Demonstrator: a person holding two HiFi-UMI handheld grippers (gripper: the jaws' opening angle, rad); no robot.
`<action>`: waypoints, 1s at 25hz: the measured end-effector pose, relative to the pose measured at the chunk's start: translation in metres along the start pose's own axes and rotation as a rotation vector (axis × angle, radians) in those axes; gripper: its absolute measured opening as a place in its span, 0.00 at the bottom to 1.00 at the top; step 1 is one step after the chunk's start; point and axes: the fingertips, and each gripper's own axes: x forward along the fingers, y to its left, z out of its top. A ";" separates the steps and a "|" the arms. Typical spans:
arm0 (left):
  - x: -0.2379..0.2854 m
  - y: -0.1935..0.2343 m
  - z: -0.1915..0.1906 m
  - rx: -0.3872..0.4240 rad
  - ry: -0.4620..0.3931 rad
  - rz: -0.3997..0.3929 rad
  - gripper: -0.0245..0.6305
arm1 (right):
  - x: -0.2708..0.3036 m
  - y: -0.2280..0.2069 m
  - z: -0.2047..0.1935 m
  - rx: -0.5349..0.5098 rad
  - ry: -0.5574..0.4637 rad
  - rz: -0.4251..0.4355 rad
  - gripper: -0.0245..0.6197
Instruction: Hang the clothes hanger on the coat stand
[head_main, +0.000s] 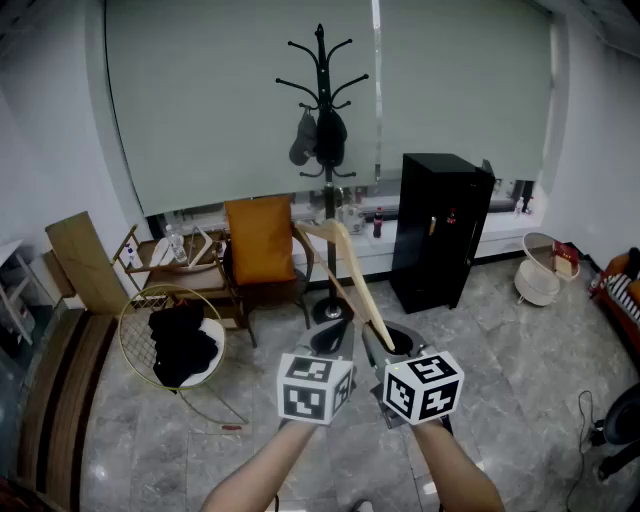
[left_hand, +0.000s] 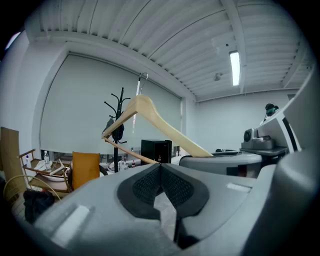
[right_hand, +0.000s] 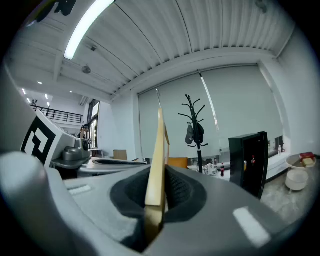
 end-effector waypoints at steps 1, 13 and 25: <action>0.001 -0.002 -0.001 0.000 0.002 0.000 0.04 | -0.001 -0.001 -0.001 -0.002 0.001 0.000 0.09; 0.024 -0.018 0.003 0.002 0.012 0.014 0.04 | -0.003 -0.028 0.001 0.025 0.006 0.049 0.09; 0.084 -0.036 0.010 0.013 0.022 0.035 0.04 | 0.005 -0.097 0.011 0.056 -0.026 0.043 0.09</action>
